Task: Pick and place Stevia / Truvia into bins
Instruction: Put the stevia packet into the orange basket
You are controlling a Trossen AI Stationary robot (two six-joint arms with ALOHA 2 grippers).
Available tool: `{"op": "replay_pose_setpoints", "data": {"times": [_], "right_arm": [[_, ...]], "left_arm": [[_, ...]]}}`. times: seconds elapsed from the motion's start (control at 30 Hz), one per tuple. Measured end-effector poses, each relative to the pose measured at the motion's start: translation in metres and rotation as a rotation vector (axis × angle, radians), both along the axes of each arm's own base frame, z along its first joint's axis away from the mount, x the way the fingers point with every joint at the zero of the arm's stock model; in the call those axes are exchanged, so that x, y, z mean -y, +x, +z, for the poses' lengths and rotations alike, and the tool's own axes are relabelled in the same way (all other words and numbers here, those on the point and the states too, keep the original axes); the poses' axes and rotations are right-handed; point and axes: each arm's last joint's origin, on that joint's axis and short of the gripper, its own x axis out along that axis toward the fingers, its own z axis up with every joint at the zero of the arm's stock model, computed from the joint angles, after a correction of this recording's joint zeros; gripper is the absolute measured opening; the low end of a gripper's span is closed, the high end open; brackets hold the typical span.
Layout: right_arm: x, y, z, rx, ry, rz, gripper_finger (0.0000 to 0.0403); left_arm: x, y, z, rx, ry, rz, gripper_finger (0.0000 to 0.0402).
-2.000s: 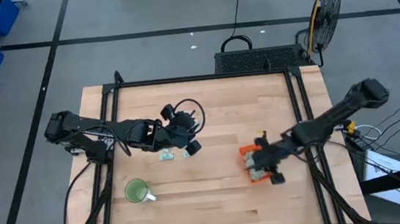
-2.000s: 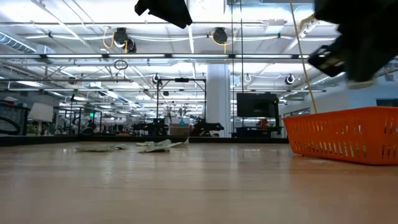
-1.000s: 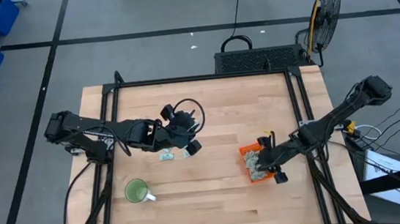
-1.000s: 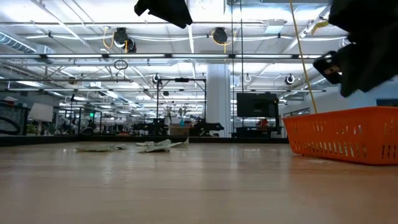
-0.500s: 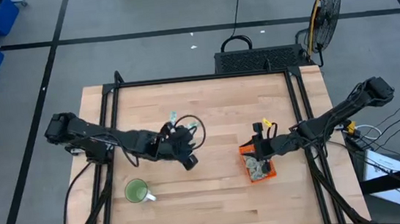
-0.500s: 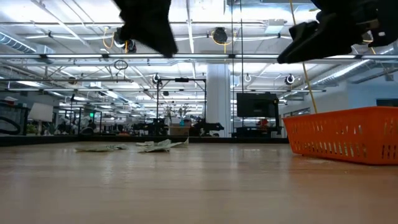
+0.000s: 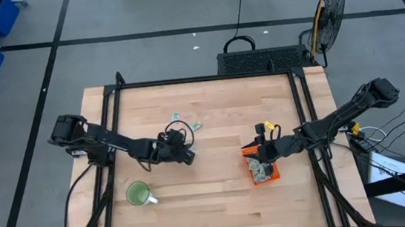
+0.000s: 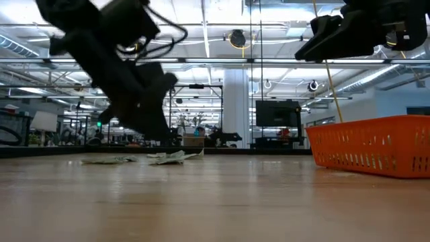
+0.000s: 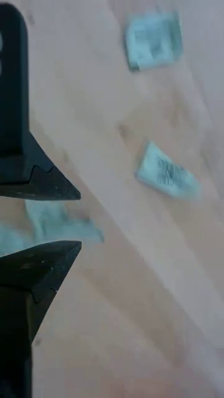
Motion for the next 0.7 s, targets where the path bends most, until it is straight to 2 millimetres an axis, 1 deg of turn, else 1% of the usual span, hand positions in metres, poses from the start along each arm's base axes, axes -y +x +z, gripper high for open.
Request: {"op": "replay_pose_setpoints", "data": {"times": [0.07, 0.23, 0.43, 0.53, 0.7], "right_arm": [[0.000, 0.000, 0.001, 0.007, -0.014, 0.009, 0.0116], [-0.001, 0.002, 0.004, 0.041, -0.040, 0.027, 0.0116], [-0.001, 0.003, 0.006, 0.056, -0.052, 0.035, 0.0116], [-0.001, 0.003, 0.006, 0.061, -0.050, 0.035, 0.0116], [-0.001, 0.003, 0.006, 0.058, -0.044, 0.031, 0.0116]], "left_arm": [[-0.004, 0.005, -0.008, 0.006, 0.006, -0.037, 0.0120], [-0.009, 0.014, -0.025, -0.052, 0.007, -0.105, 0.0120], [-0.013, 0.018, -0.042, -0.090, 0.032, -0.082, 0.0117], [-0.014, 0.018, -0.042, -0.084, 0.041, -0.066, 0.0091], [-0.014, 0.018, -0.036, -0.055, 0.027, -0.067, 0.0017]]}}
